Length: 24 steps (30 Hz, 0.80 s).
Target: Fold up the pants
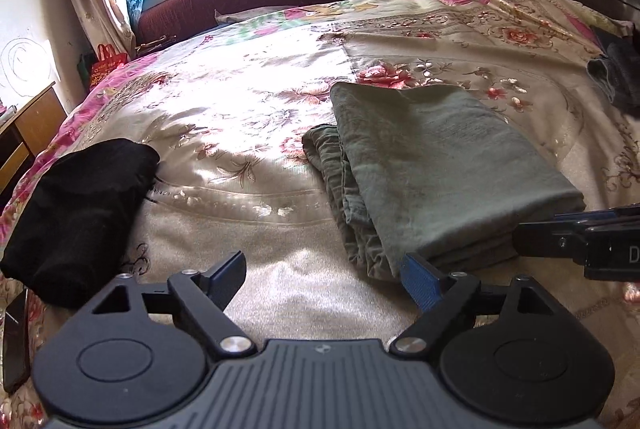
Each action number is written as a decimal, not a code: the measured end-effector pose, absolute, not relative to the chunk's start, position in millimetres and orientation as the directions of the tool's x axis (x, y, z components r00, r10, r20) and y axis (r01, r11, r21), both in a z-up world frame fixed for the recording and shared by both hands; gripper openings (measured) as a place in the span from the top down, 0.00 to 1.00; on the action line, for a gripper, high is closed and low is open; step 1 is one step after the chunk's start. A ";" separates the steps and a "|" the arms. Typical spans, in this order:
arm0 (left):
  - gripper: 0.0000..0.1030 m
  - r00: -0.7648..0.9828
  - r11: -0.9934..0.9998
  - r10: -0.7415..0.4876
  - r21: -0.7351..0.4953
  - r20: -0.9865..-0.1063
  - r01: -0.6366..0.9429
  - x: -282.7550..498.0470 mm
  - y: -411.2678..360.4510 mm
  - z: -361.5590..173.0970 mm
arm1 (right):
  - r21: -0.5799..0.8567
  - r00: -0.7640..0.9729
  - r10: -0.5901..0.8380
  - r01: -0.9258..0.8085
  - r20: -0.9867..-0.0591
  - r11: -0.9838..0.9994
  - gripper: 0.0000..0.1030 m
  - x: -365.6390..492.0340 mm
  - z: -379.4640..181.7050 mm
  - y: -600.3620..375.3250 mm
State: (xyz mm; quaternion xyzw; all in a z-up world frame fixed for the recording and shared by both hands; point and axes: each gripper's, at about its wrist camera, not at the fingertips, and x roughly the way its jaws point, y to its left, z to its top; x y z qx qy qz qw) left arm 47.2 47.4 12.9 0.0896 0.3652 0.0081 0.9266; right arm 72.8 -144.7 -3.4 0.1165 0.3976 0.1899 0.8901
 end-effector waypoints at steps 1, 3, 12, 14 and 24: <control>0.05 0.732 0.984 0.081 0.171 -0.676 0.049 42.4 47.1 11.4 | 0.359 0.610 0.430 -0.244 -0.665 0.901 0.59 68.9 -4.5 -144.4; 0.05 0.728 0.985 0.078 0.165 -0.681 0.048 35.9 45.5 8.9 | 0.358 0.610 0.426 -0.238 -0.668 0.903 0.59 62.9 -6.4 -144.6; 0.04 0.724 0.980 0.086 0.189 -0.684 0.063 15.6 34.0 -3.1 | 0.336 0.616 0.401 -0.225 -0.678 0.914 0.59 42.6 -16.7 -144.5; 0.04 0.723 0.979 0.088 0.193 -0.685 0.064 13.3 31.9 -5.7 | 0.333 0.610 0.399 -0.225 -0.685 0.916 0.59 39.6 -20.3 -144.5; 0.00 0.716 0.982 0.094 0.184 -0.692 0.048 15.7 34.6 -11.8 | 0.320 0.617 0.396 -0.236 -0.680 0.918 0.57 38.1 -25.4 -141.8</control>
